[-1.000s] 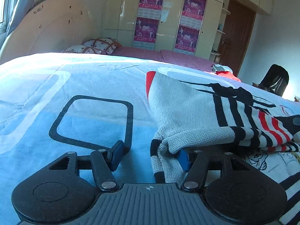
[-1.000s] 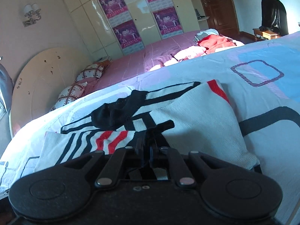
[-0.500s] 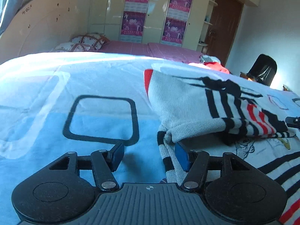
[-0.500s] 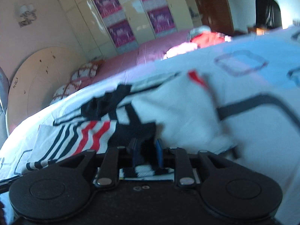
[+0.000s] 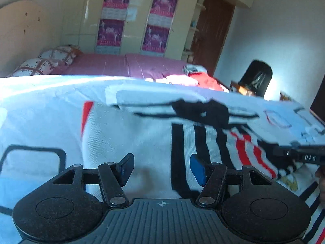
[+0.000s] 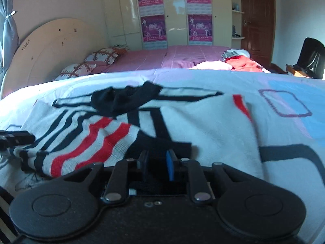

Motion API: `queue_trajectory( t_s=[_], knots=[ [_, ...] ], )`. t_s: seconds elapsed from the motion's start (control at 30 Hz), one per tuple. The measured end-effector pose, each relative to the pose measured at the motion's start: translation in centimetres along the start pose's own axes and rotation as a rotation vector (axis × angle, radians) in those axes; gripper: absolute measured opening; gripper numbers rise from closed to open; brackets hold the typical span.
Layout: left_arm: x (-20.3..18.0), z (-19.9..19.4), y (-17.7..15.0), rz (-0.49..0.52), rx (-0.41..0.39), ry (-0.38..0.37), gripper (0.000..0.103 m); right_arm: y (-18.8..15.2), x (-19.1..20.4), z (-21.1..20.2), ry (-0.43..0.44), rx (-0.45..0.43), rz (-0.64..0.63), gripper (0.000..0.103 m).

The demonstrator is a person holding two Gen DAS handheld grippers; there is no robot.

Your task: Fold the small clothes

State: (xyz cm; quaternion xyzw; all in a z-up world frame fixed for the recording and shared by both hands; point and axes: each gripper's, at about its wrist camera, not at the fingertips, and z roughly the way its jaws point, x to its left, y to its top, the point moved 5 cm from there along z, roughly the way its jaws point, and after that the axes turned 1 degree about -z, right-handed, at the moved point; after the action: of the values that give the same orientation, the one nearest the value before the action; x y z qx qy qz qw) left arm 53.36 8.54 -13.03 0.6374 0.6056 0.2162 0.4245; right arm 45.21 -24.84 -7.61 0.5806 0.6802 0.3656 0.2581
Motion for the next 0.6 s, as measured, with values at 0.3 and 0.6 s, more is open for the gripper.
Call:
queue_trajectory(
  t_s=[0.3, 0.6],
  knots=[
    [6.0, 7.7, 3.1, -0.019, 0.073, 0.033, 0.061, 1.7, 5.5, 6.2, 0.115, 0.056, 0.007, 0.019],
    [0.7, 2.9, 2.7, 0.049, -0.002, 0.037, 0.061, 3.7, 7.2, 4.9, 0.129, 0.000, 0.030, 0.022]
  ],
)
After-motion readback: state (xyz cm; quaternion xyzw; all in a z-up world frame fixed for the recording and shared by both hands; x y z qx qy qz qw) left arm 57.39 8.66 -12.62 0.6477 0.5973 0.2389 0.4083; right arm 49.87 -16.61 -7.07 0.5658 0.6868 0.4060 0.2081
